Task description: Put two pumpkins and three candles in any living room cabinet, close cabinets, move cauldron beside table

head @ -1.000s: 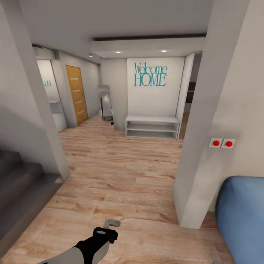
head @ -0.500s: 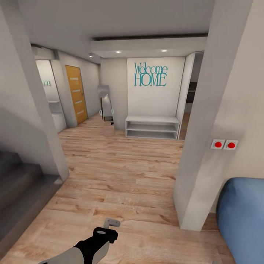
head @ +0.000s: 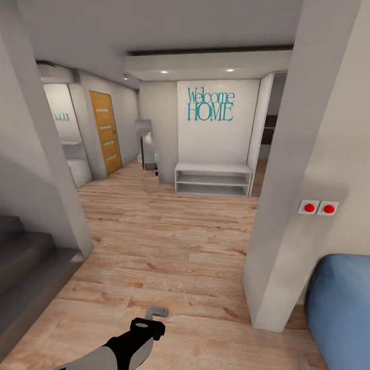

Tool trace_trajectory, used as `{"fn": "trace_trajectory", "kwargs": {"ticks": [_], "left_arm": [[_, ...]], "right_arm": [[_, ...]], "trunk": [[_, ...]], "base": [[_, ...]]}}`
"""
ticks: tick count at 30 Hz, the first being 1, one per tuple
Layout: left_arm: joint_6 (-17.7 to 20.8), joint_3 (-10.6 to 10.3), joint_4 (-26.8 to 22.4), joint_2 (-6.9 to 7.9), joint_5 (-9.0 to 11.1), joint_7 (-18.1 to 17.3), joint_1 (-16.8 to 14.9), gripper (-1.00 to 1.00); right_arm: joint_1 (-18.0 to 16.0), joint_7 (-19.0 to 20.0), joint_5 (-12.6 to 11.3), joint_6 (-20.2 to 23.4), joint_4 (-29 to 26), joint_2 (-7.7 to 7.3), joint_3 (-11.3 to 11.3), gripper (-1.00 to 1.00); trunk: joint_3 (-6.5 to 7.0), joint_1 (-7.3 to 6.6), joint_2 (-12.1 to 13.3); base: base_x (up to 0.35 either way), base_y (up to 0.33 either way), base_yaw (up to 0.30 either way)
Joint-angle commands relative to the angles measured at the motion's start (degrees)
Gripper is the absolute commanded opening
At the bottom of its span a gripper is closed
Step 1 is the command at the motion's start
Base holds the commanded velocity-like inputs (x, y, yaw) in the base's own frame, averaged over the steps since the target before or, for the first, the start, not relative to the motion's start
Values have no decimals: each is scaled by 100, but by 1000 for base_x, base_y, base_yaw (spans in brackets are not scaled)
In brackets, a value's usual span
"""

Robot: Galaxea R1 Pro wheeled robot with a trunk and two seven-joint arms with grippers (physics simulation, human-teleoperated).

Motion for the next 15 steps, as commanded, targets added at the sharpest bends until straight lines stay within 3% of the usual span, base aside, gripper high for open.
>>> {"fn": "trace_trajectory", "kwargs": {"ticks": [1, 3, 6, 8, 9, 10, 11, 12, 13, 14, 15], "left_arm": [[55, -49, -35, 9, 36, 48, -6, 100], [225, -50, -97, 15, 55, 57, -11, 100], [903, -25, -417, 24, 78, 57, -22, 100], [1753, 12, -1172, 173, 98, 63, -108, 100], [1969, 42, -1376, 255, 112, 65, -155, 100], [2385, 193, -1751, 439, 171, 69, -269, 100], [2589, 323, -1921, 526, 216, 70, -330, 100], [3004, 651, -2217, 662, 299, 73, -465, 100], [3216, 829, -2339, 712, 322, 75, -528, 100], [3630, 1162, -2546, 786, 352, 87, -630, 100], [3814, 1302, -2644, 813, 361, 107, -670, 100]], "right_arm": [[-2, 5, -36, 33, -10, 2, -23, 100], [-2, 5, -35, 31, -10, 14, -23, 100], [-2, 4, -30, 30, -10, 29, -23, 100], [-2, 3, -26, 29, -12, 39, -22, 100], [-2, 3, -24, 29, -13, 40, -20, 100], [-3, 3, -22, 32, -24, 44, -13, 100], [-5, 3, -22, 33, -33, 46, -1, 100], [-7, 1, -21, 38, -55, 49, 51, 100], [-9, 0, -20, 41, -64, 54, 95, 100], [-21, -7, -17, 54, -76, 80, 231, 100], [-29, -14, -15, 60, -81, 99, 331, 100]], "trunk": [[-13, 4, -13], [-13, 4, -13], [-13, 4, -13], [-13, 4, -13], [-13, 4, -13], [-13, 4, -13], [-13, 4, -13], [-13, 4, -13], [-13, 4, -13], [-13, 4, -13], [-13, 4, -13]], "base": [[40, -2, 0], [23, -1, 0], [11, -1, 0], [4, 0, 0], [3, 0, 0], [2, 0, 0], [1, 0, 0], [0, 0, 0], [0, 0, 0], [0, 0, 0], [0, 0, 0]]}}
